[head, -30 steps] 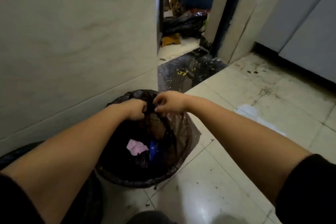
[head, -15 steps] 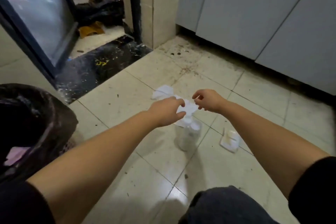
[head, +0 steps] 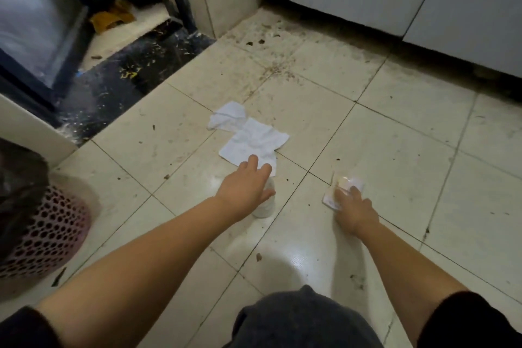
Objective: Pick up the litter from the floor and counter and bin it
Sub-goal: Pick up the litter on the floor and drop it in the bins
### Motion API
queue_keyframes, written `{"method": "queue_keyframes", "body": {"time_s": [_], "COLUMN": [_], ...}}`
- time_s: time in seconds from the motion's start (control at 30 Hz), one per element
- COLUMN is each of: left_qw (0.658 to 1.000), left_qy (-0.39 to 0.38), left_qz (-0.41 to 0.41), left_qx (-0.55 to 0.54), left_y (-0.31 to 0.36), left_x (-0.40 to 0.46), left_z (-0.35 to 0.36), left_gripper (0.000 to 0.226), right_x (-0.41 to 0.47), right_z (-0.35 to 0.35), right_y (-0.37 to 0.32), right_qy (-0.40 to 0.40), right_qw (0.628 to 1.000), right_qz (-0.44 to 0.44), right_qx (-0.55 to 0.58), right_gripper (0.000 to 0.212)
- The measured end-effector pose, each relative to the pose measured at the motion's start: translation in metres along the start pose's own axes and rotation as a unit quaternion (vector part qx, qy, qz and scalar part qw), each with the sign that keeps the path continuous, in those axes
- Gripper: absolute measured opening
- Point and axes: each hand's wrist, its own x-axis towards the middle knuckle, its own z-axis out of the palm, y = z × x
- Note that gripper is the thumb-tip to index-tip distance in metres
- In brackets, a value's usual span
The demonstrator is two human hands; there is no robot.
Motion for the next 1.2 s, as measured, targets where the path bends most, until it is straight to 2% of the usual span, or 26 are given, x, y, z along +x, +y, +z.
{"method": "queue_keyframes", "body": {"time_s": [0.17,0.27,0.33,0.43,0.53,0.73,0.8,0.87,0.97,1.03,1.1,1.2], "left_qw": [0.997,0.994,0.991,0.986,0.974,0.930,0.911,0.878,0.793,0.746,0.728,0.721], "left_qy": [0.004,0.010,0.030,0.082,0.155,0.299,0.342,0.399,0.500,0.533,0.536,0.536], "left_qz": [-0.039,-0.049,-0.057,-0.072,-0.096,-0.129,-0.145,-0.173,-0.257,-0.316,-0.356,-0.377], "left_qx": [-0.059,-0.098,-0.116,-0.125,-0.135,-0.169,-0.177,-0.198,-0.235,-0.245,-0.236,-0.225], "left_y": [-0.008,-0.023,-0.037,-0.063,-0.099,-0.205,-0.246,-0.290,-0.351,-0.381,-0.404,-0.423], "left_x": [-0.005,-0.014,-0.023,-0.037,-0.056,-0.136,-0.177,-0.223,-0.291,-0.333,-0.368,-0.405], "left_z": [0.000,0.000,-0.004,-0.024,-0.058,-0.126,-0.144,-0.154,-0.156,-0.150,-0.140,-0.126], "left_gripper": [0.041,0.043,0.043,0.044,0.046,0.046,0.044,0.042,0.039,0.042,0.045,0.045], "right_x": [0.013,0.011,0.008,0.002,-0.008,-0.067,-0.092,-0.118,-0.157,-0.181,-0.198,-0.212], "right_z": [0.000,-0.011,-0.024,-0.055,-0.099,-0.157,-0.161,-0.157,-0.133,-0.104,-0.069,-0.021], "right_y": [0.005,-0.011,-0.037,-0.097,-0.176,-0.348,-0.406,-0.463,-0.546,-0.594,-0.629,-0.656], "right_qy": [-0.001,-0.019,0.008,0.045,0.101,0.202,0.226,0.234,0.205,0.157,0.094,0.001], "right_qw": [1.000,0.999,0.997,0.990,0.973,0.921,0.903,0.884,0.857,0.844,0.837,0.833], "right_qz": [-0.014,-0.007,-0.035,-0.116,-0.195,-0.323,-0.356,-0.393,-0.463,-0.510,-0.540,-0.532], "right_qx": [0.013,0.039,0.063,0.064,0.068,0.082,0.086,0.097,0.094,0.061,-0.002,-0.149], "right_gripper": [0.032,0.014,0.031,0.017,0.022,0.020,0.019,0.017,0.017,0.019,0.021,0.026]}}
